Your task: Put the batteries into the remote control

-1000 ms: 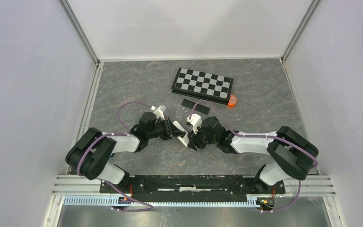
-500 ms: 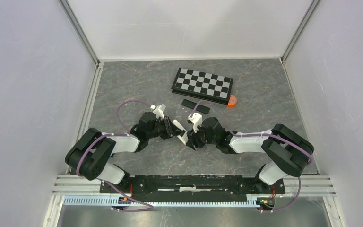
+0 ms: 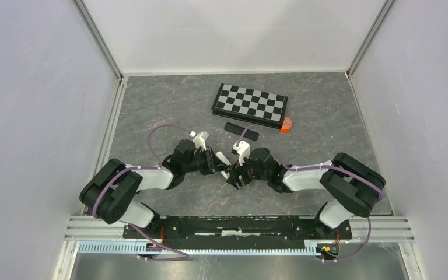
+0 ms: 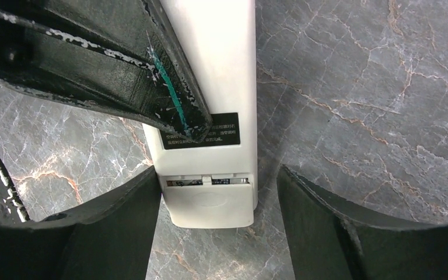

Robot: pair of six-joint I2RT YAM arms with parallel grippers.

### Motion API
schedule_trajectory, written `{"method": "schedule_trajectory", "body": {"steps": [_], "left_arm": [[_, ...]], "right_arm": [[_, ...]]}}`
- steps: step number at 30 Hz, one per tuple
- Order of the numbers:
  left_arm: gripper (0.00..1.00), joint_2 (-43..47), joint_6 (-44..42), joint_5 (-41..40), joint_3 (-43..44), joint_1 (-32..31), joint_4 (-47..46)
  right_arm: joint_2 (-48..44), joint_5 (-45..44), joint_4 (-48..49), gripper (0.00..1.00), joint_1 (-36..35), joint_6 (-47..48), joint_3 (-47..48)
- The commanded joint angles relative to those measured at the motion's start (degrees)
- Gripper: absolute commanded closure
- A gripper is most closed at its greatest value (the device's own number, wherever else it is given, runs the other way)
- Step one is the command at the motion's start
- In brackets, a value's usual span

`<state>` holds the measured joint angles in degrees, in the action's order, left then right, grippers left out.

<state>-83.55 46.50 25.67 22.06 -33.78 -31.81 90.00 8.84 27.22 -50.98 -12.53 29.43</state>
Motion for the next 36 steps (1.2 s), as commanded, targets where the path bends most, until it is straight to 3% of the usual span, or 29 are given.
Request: {"method": "schedule_trajectory", "body": {"steps": [1,9,16,24,29,36], "left_arm": [[0.98,1.2,-3.2,3.0,-0.1,-0.8,3.2],[0.98,-0.1,-2.7,2.6,-1.0,-0.8,1.8],[0.98,-0.8,-1.8,2.5,-1.6,-0.8,0.2],[0.98,-0.9,-0.6,1.8,-2.0,-0.8,-0.5],[0.98,-1.1,0.3,1.2,-2.2,-0.8,-1.2],[0.98,-1.5,1.6,0.6,-3.0,-0.8,-2.6]], "right_arm": [[-1.5,-3.2,3.9,0.22,0.6,-2.1,-1.5],[-5.7,-2.1,6.5,0.03,1.7,-6.6,-4.6],[-11.8,-0.3,10.3,0.02,5.0,-18.7,-10.8],[-14.7,-0.9,-4.0,0.28,6.7,-33.6,-11.7],[-12.8,5.6,-0.4,0.38,6.6,-41.9,-14.4],[-7.8,6.4,2.1,0.45,6.6,-45.4,-14.3]]}}
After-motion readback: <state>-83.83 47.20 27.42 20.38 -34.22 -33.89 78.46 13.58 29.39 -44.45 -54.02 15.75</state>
